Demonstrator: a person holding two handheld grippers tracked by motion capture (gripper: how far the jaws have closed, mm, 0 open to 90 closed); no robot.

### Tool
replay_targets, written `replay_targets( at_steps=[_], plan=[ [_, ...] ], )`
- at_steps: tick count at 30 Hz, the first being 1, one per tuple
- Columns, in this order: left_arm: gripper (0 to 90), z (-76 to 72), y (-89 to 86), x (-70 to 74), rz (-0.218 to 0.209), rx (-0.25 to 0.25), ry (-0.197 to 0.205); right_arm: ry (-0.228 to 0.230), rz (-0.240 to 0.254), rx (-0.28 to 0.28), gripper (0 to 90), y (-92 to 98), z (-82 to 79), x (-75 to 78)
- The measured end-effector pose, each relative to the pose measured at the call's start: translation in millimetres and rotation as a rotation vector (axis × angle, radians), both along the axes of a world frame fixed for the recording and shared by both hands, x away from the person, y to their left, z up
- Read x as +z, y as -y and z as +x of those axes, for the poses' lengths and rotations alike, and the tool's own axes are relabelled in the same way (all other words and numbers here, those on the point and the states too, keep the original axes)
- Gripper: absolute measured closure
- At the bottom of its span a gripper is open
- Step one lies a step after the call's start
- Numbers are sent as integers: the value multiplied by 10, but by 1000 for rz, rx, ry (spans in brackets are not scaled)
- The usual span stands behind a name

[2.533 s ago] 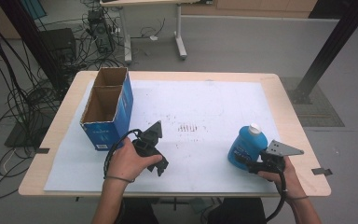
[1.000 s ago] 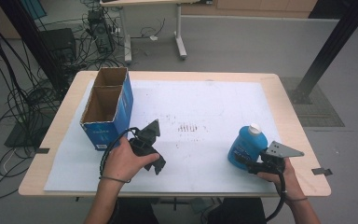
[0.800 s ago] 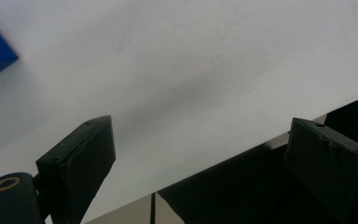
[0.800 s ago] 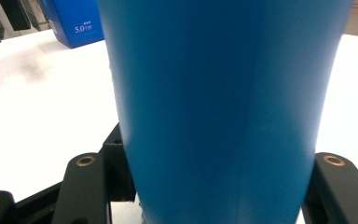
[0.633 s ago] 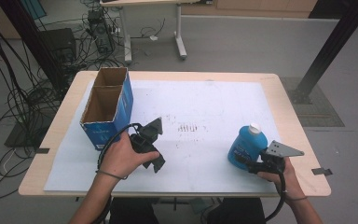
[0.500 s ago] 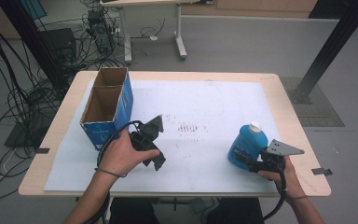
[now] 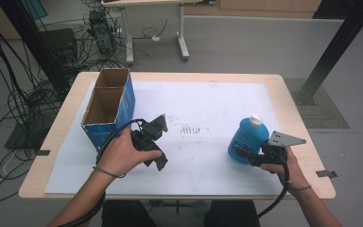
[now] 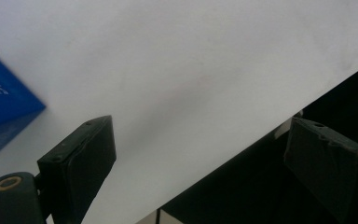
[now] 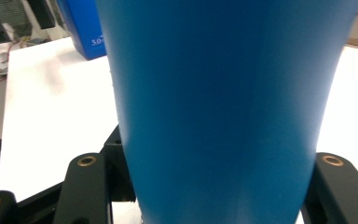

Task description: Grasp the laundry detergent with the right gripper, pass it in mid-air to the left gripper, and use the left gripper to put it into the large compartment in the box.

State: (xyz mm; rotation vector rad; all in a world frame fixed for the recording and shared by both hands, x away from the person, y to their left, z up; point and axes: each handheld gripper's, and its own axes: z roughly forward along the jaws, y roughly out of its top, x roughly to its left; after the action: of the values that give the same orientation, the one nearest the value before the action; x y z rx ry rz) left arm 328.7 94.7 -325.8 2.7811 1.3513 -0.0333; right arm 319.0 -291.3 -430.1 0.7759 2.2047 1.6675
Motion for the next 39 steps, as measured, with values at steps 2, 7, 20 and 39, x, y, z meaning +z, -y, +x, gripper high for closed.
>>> replay_targets(
  at_steps=[2,7,20,39],
  plan=[
    [95,22,-17,43,-4,-6,4,-8,6,17,406,-28,40,35],
    [101,64,-53,172,-20,-29,10,-21,14,64,406,-82,151,135],
    [110,114,-43,420,-43,-111,23,-14,1,183,407,-206,407,343],
    [109,156,70,831,-54,-250,39,-24,16,317,409,-507,471,391]
  ],
)
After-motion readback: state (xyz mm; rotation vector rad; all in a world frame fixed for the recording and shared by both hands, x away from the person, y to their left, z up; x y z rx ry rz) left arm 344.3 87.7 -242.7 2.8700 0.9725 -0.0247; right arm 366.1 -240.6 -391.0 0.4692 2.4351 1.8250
